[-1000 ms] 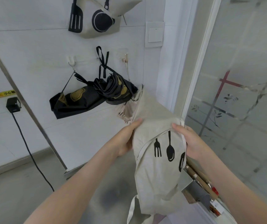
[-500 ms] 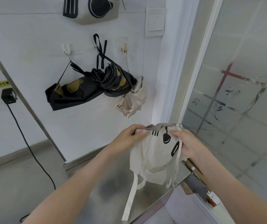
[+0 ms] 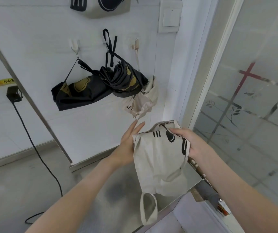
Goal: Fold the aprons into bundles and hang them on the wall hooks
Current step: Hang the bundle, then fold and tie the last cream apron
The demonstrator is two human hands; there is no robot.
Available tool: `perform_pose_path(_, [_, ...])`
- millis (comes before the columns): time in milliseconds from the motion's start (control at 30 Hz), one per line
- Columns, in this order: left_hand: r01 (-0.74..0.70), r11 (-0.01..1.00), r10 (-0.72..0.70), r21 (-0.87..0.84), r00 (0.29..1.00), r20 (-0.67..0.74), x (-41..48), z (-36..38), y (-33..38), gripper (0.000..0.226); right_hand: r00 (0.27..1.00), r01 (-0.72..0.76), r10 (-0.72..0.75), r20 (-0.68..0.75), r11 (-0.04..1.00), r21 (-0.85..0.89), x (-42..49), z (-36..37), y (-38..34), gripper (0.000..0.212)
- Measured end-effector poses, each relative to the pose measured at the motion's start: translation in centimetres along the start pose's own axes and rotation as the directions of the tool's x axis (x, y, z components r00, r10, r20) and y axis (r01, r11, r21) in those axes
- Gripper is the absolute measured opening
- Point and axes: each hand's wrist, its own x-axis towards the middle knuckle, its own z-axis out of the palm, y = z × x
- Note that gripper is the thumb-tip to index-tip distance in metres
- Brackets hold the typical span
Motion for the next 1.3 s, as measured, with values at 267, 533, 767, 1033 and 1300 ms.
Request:
perform_pose_path(267, [0.3,0.876,-0.4,-0.378,0.89,-0.22,-0.1,-0.1,1.5,0.024,0.989,0.003,0.003,0.148,0.999,-0.041,0.7,0.7,1.2,0.04])
perform_pose_path(533, [0.403,0.604,-0.714,-0.688,0.658,-0.241,-0.1,-2.0,-0.8,0.038,0.95,-0.016,0.124,0.286,0.936,-0.353,2.6,0.0,5.7,0.063])
perform_pose_path(767, [0.403,0.314,-0.903,-0.86,0.406,-0.14,-0.8,-2.7,-2.1,0.023,0.982,0.132,-0.109,0.153,0.979,-0.154,4.5,0.6,6.1,0.044])
perform_pose_path(1033, [0.326,0.217,-0.907,-0.92,0.416,-0.067,-1.2,-2.6,-2.2,0.026,0.993,0.066,-0.029,0.118,0.943,-0.326,4.4,0.1,6.3,0.026])
perform_pose_path(1300, [0.459,0.324,-0.848,-0.827,0.528,-0.04,-1.0,-2.9,-2.2,0.022,0.979,0.156,-0.085,0.184,0.897,-0.414,3.7,2.4,5.7,0.024])
